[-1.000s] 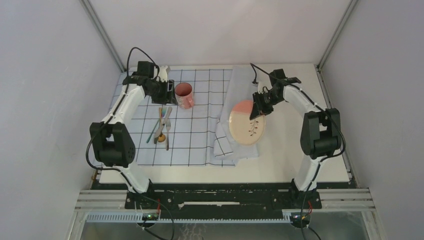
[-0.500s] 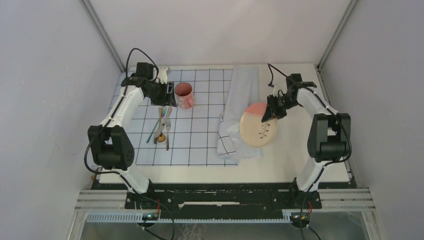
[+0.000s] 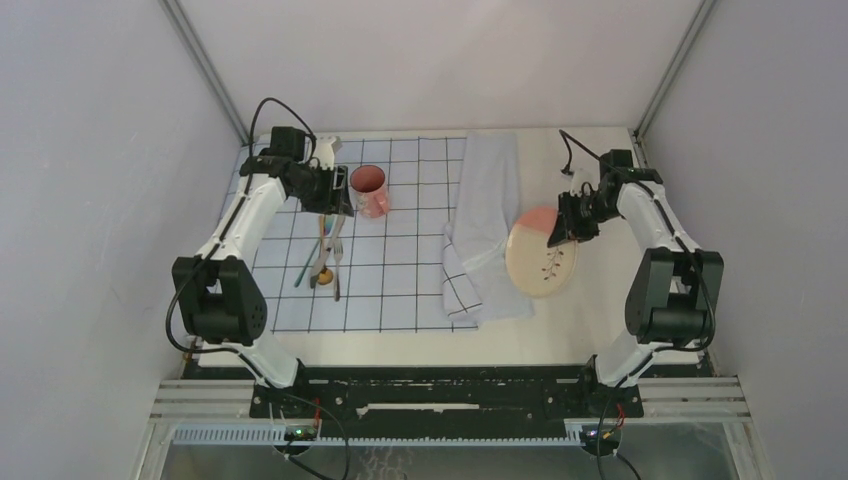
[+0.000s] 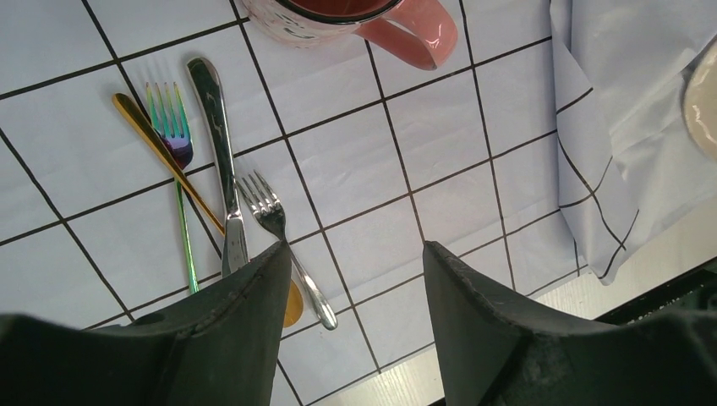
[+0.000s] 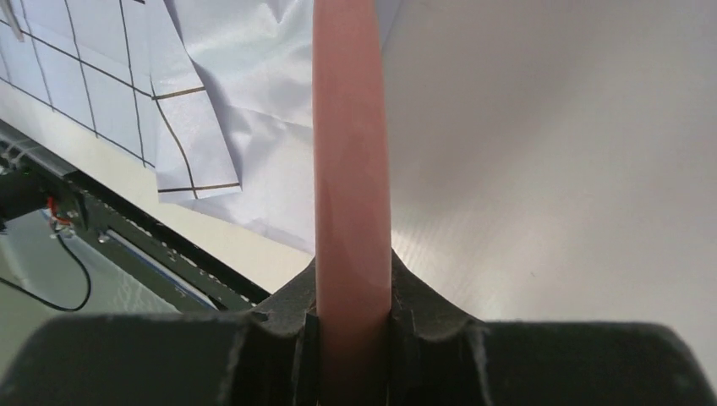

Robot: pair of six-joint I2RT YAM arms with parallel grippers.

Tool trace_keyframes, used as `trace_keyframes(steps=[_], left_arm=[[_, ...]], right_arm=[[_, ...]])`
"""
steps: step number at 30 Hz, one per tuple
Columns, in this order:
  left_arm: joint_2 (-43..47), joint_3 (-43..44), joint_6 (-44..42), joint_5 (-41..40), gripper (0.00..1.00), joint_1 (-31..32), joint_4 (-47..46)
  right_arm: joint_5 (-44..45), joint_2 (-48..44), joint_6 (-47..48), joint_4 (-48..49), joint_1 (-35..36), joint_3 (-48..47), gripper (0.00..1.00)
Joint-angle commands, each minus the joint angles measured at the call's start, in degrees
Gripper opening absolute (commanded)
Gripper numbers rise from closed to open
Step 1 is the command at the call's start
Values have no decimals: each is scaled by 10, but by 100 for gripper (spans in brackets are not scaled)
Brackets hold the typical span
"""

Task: Set the dinner table for one person
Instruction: Place the plate on the napkin.

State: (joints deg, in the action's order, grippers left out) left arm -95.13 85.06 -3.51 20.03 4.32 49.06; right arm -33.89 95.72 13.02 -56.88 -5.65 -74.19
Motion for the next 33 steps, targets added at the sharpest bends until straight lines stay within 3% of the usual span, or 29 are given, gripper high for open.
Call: trace_keyframes(steps=[1,4,15,24,33], left_arm=[[28,-2,-8,26,64,-4,1],[24,2,-2,34,64,-4,-3],[11,-2,-4,35,64,-4,0],[1,-2,-2,37,64,-3,-2],[-4,-11,2,35,64,0,-11]], right_arm=[[11,-63,34,-52,-2,-94,0],[-47,-52,30,-94,9,-162,0],[-177,40,-40,-79,90,-232,0],[-225,108,-59,-59,211,-282,0],[-285,209,-81,-75,285,-371,0]])
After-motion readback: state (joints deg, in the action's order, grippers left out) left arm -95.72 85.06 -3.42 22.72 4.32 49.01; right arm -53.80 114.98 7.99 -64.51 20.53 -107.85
